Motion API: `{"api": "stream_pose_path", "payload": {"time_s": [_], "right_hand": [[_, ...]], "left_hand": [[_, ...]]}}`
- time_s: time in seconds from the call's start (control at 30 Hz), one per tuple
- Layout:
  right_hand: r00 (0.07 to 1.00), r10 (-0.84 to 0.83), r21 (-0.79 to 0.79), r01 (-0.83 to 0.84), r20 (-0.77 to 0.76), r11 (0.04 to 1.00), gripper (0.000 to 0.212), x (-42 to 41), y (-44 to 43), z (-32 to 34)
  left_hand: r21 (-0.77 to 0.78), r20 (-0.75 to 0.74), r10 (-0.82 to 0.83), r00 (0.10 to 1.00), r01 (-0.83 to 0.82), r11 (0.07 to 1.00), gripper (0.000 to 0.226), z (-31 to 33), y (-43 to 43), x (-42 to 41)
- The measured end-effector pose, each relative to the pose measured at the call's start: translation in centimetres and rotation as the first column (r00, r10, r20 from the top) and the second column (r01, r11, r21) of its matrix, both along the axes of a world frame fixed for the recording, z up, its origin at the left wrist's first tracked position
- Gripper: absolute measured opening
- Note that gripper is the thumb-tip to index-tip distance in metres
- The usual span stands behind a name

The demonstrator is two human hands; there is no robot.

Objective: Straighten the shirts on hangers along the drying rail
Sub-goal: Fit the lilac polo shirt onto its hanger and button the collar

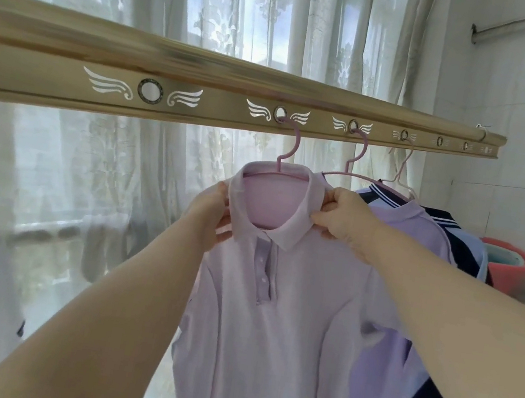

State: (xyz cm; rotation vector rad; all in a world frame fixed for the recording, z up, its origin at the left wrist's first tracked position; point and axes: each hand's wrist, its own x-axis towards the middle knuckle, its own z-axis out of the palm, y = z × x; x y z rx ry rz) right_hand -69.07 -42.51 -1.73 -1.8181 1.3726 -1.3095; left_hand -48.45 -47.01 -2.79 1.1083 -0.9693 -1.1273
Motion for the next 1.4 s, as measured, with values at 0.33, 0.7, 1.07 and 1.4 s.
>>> {"api": "stream_pose_path", "payload": {"time_s": [0.33,0.7,1.07,1.4], "right_hand": [[0.905,-0.426,-0.201,0.42,0.011,0.885,0.024,-3.3,0.3,0.3],[0.788,-0.316,0.292,0.518,-0.529,0.804,0.052,-10.3,0.1,-6.0],[0.832,-0.327,0.118,0.417,-0.447,0.901,0.031,-17.3,1.8,-5.2],[0.647,0.54,0.795,0.177,-0.539,0.581,0.044,-17.6,6.9,-3.9]], "left_hand": [[-0.264,-0.262,-0.054,0.964,-0.018,0.964,0.013,0.6,-0.6,1.2],[0.285,0.482,-0.17,0.86,0.03,0.958,0.013,-6.0,0.3,-3.2],[0.528,0.614,-0.742,0.27,0.558,0.64,0.031,-7.4,4.2,-15.8],[0.528,0.738,-0.642,0.21,0.413,0.742,0.05,-9.1,6.9,-20.0]]}}
